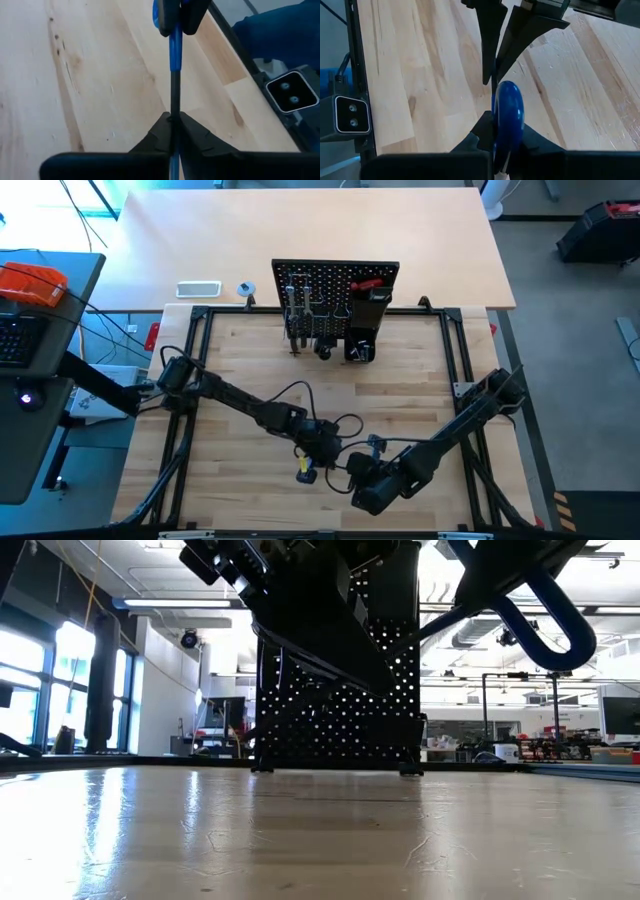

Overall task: Hang tools onto peg board
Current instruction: Hang the blue pick tool onto the peg board

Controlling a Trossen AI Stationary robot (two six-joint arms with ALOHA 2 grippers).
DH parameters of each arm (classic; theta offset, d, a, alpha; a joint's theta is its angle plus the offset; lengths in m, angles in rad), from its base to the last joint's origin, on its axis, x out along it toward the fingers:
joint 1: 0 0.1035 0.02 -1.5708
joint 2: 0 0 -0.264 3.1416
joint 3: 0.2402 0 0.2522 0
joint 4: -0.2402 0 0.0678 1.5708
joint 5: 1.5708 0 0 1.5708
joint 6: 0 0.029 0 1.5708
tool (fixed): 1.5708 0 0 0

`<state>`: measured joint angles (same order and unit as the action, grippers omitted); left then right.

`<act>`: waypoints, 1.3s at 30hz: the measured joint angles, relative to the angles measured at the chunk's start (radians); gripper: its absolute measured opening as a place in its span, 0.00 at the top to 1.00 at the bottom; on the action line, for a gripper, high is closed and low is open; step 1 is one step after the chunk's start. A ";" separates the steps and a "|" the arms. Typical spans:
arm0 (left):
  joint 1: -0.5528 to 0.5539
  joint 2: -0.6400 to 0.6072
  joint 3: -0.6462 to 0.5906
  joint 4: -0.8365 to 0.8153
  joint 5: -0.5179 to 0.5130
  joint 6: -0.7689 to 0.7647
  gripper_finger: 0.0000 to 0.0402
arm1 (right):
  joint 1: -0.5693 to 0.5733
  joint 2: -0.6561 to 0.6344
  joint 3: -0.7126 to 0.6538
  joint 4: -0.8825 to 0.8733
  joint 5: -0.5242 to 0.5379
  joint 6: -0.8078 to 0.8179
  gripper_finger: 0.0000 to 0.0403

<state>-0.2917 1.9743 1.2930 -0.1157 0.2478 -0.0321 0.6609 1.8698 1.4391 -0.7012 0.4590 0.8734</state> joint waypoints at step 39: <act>-0.059 -0.236 -0.004 0.220 -0.539 0.218 1.00 | 0.318 -0.224 0.000 -0.149 0.850 0.086 0.69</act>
<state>-0.3511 1.7381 1.2887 0.1044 -0.2909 0.1855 0.9785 1.6463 1.4391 -0.8501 1.3088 0.9594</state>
